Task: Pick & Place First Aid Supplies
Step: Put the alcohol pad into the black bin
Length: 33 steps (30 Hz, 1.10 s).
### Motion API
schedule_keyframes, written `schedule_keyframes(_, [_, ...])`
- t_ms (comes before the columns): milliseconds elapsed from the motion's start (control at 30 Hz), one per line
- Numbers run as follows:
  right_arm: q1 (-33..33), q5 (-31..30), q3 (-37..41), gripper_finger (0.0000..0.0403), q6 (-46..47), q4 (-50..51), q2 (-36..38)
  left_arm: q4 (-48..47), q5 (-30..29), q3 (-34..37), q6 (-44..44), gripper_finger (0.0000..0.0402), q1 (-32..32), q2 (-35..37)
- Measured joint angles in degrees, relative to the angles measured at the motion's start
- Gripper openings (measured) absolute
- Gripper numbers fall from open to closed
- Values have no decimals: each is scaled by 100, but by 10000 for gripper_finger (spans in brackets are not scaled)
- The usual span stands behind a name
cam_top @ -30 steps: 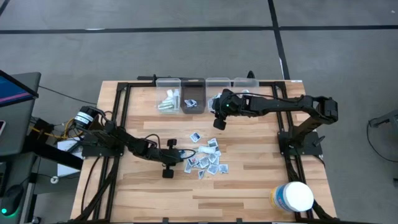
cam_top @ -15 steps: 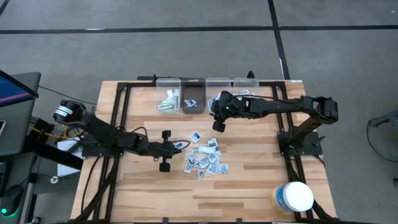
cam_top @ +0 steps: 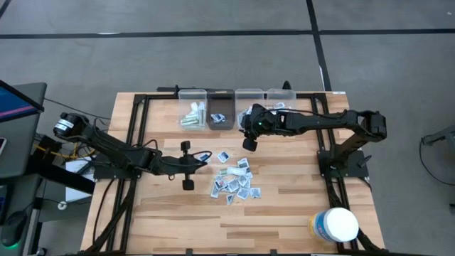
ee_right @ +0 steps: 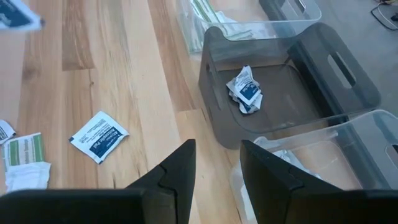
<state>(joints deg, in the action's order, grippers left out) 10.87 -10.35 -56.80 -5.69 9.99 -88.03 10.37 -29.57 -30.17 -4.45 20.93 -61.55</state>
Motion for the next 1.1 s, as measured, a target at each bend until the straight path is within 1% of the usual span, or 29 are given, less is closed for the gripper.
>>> schedule_keyframes(100, [0, 59, 0, 120, 68, -21, 0, 37, -2, 0, -111, 4, -46, 42])
schedule_keyframes(267, [-101, 563, 0, 120, -122, -191, 0, 368, -1, 0, -113, 5, -215, 43])
schedule_keyframes(400, [-241, 602, 0, 120, -238, -474, 0, 697, -1, 0, -212, 4, -436, 43])
schedule_keyframes(533, [-300, 597, 0, 120, -236, -622, 0, 909, 3, 0, -458, 6, -797, 43])
schedule_keyframes(733, [-302, 588, 0, 120, -29, -556, 0, 1158, 70, -2, -653, 7, -1650, 43])
schedule_keyframes(800, [-301, 588, 0, 120, 145, -538, 0, 1279, 367, -2, -715, 7, -2035, 37])
schedule_keyframes(900, [-299, 586, 0, 120, 347, -436, 0, 1690, 1078, -4, -732, 7, -2640, -93])
schedule_keyframes(1033, [-302, 585, 0, 120, 651, -140, 0, 2511, 2082, -9, -732, 7, -3382, -478])
schedule_keyframes(1100, [-299, 584, 0, 120, 791, 55, 0, 2840, 2326, -9, -732, 7, -3675, -733])
